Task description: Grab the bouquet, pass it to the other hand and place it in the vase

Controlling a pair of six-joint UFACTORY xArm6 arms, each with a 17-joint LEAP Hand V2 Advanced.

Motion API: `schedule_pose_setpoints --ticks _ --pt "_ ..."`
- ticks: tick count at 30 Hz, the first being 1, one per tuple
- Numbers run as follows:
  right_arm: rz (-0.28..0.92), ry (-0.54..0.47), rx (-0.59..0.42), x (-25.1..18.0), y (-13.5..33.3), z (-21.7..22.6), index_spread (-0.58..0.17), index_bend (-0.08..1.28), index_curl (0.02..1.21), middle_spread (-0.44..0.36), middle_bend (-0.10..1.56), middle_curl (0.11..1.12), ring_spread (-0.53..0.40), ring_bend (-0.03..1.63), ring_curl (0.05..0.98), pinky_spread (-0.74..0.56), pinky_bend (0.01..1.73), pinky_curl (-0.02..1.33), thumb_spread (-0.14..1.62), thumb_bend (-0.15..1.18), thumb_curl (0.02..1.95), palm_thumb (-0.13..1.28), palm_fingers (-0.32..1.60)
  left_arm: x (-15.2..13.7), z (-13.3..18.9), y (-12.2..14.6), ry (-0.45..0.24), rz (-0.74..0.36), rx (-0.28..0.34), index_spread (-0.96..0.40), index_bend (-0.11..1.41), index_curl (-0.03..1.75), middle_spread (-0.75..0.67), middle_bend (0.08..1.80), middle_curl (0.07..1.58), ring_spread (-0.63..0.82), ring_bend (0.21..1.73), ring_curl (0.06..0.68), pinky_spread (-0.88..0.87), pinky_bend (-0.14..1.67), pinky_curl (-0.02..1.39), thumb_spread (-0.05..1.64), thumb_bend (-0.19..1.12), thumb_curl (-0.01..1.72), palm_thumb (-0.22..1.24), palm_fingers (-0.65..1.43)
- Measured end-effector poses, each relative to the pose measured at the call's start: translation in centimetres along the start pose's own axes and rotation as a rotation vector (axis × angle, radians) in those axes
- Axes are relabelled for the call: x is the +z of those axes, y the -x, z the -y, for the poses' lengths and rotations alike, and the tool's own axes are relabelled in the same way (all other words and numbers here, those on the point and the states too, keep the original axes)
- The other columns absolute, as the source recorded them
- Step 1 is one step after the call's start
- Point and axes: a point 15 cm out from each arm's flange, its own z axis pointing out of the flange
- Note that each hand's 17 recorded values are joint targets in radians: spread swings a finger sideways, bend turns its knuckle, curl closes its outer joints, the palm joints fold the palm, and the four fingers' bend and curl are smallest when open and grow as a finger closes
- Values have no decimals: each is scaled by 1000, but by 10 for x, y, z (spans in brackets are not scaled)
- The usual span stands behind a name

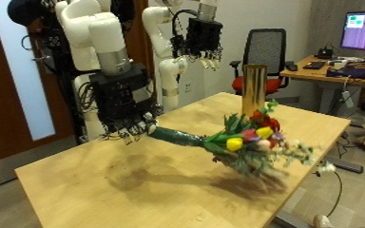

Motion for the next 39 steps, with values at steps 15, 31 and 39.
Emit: schedule_pose_setpoints --ticks 15,31,39 --pt "250 -137 -135 -97 50 -50 -335 956 1123 -164 1272 924 -193 1436 679 -198 1363 688 565 -13 905 1223 1098 -8 13 -14 -29 -127 0 117 193 403 266 197 314 457 453 183 441 183 261 981 -26 293 327 317" --pt "478 -251 -233 -144 88 -95 -316 983 1109 -154 1292 907 -190 1435 677 -218 1264 811 382 -17 966 1208 1102 -11 17 -17 -66 -265 -22 114 188 413 228 222 340 389 497 172 357 188 233 1000 -26 280 270 371" --pt "651 -242 -295 -168 112 -117 -307 993 1097 -153 1289 900 -186 1437 673 -240 1221 855 343 -17 974 1201 1111 -13 30 -19 -108 -341 -21 115 178 406 205 247 353 358 516 162 330 190 233 992 -41 270 208 390"
